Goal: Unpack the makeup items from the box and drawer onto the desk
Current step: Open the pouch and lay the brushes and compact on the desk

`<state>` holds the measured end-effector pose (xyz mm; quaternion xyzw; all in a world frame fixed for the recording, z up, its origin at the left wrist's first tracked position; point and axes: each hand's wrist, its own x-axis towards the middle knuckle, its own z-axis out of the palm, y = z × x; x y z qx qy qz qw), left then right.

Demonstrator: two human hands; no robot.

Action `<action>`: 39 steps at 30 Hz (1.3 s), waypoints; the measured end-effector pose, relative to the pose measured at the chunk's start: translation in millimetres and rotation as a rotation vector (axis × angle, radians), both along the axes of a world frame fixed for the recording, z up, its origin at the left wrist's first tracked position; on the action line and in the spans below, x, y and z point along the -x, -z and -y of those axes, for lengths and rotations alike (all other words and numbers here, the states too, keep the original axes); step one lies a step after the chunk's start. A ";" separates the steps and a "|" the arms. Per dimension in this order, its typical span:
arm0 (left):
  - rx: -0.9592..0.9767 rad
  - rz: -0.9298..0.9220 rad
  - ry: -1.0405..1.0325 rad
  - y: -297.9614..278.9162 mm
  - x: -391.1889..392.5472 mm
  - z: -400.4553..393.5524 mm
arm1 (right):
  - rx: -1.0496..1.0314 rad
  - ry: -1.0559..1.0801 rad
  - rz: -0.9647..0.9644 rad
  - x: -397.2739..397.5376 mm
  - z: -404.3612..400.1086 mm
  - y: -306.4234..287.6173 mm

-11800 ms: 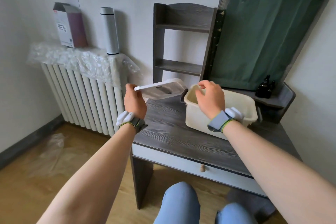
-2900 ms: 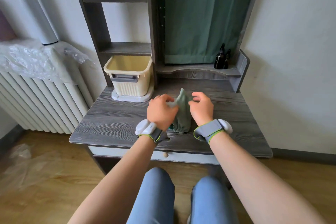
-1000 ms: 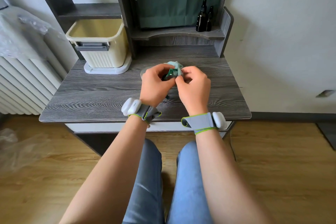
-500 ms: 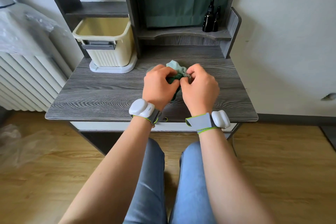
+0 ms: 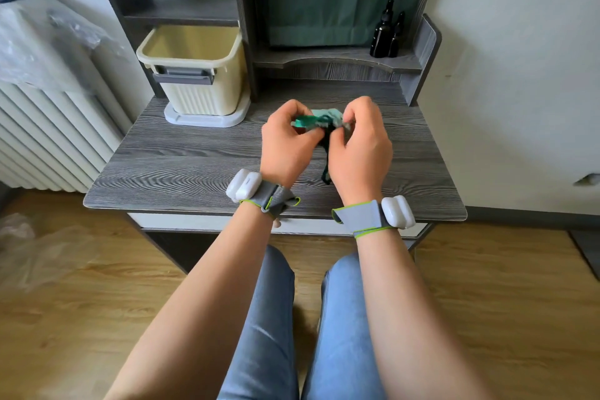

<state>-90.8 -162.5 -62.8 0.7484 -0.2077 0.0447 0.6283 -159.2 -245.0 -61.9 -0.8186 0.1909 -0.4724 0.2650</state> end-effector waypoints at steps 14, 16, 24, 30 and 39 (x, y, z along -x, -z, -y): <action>-0.159 0.292 -0.145 -1.3 19.5 -0.7 | 0.121 0.074 0.026 1.3 12.9 18.5; -0.116 0.210 -0.144 3.1 20.4 0.6 | 0.087 0.092 0.039 2.7 16.2 21.2; 0.023 0.033 -0.102 8.7 20.8 0.6 | -0.049 -0.009 0.114 4.9 20.2 23.4; 0.034 -0.079 0.010 3.7 17.0 6.4 | -0.201 -0.039 0.169 -1.2 33.2 16.6; -0.057 0.018 0.027 2.6 24.8 9.5 | -0.272 -0.107 0.055 1.8 20.6 3.0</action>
